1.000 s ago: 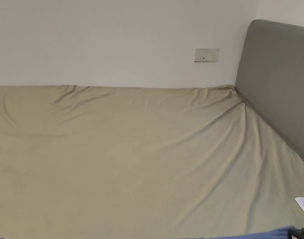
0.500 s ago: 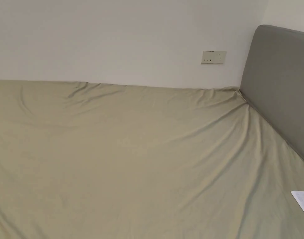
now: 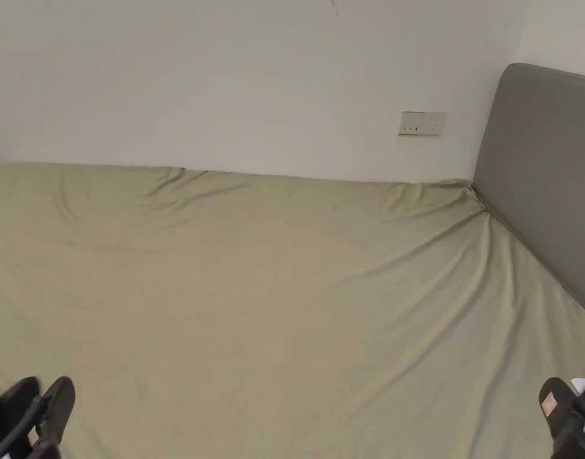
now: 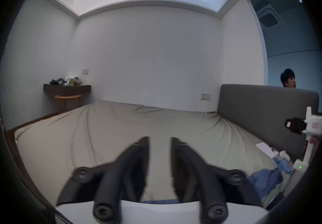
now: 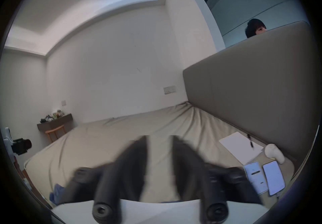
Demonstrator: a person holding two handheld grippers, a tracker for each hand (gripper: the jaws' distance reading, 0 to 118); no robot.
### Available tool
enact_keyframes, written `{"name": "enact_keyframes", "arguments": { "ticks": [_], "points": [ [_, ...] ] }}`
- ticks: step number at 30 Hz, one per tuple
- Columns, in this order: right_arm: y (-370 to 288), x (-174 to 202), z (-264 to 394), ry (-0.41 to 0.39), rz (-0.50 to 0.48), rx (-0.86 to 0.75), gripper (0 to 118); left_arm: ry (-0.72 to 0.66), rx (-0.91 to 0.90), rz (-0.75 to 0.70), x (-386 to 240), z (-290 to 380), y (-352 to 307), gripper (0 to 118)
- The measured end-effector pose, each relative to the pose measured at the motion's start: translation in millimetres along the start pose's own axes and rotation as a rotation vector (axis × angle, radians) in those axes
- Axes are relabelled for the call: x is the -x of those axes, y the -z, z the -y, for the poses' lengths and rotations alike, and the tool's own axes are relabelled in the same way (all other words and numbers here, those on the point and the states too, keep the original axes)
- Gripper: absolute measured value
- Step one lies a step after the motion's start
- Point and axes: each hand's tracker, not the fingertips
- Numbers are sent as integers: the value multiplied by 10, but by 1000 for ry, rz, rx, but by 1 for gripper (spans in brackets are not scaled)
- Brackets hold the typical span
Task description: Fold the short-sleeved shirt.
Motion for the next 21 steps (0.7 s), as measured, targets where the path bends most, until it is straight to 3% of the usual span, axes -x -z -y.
{"name": "enact_keyframes", "arguments": {
  "ticks": [1, 3, 4, 8, 11, 12, 15, 19, 21],
  "points": [
    [24, 99, 15, -8, 6, -2, 1, -32, 17, 37, -11, -7, 34, 12],
    [15, 272, 50, -40, -6, -6, 1, -118, 64, 132, 90, 28, 107, 0],
    [40, 331, 57, -58, -55, 10, 1, -184, 77, 164, 142, 47, 117, 0],
    [23, 462, 110, -63, -78, 35, 1, -499, 195, 296, 602, 178, 219, 0],
    [32, 460, 141, -58, -72, 63, 1, -679, 405, 340, 1225, 463, 454, 3],
    [45, 443, 159, -51, -68, 72, 1, -745, 467, 351, 1424, 606, 510, 21],
    [37, 431, 189, -50, -50, 104, 1, -756, 599, 263, 1889, 995, 592, 115],
    [34, 409, 253, -73, -26, 149, 1, -783, 721, 173, 2118, 1386, 664, 117],
    [28, 406, 293, -69, -19, 166, 1, -862, 772, 174, 2214, 1601, 758, 117]
  ]
}}
